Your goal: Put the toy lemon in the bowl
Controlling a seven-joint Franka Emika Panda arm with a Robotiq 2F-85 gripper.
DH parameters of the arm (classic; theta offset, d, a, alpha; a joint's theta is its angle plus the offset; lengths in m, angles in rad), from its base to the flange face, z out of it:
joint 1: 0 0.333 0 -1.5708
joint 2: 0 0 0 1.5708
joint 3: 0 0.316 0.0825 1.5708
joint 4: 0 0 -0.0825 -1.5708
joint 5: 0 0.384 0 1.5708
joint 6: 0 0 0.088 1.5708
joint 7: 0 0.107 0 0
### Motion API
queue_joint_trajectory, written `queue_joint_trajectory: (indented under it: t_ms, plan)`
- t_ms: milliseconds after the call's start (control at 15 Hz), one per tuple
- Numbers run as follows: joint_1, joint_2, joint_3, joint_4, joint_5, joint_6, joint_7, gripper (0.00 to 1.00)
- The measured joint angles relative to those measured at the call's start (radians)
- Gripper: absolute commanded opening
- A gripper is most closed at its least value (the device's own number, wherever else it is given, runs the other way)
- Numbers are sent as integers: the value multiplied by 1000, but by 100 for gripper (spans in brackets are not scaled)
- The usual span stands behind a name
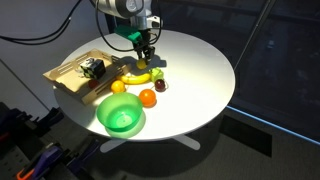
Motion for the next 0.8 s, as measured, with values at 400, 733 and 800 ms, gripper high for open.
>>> queue_joint_trajectory:
  t_ms: [400,733,800]
  plan:
    - [5,-66,-7,-68,-1,-1,0,32]
    - [12,-148,-27,-170,-22,-1,1,32]
    - [14,-164,-31,-189,-27,-1,1,32]
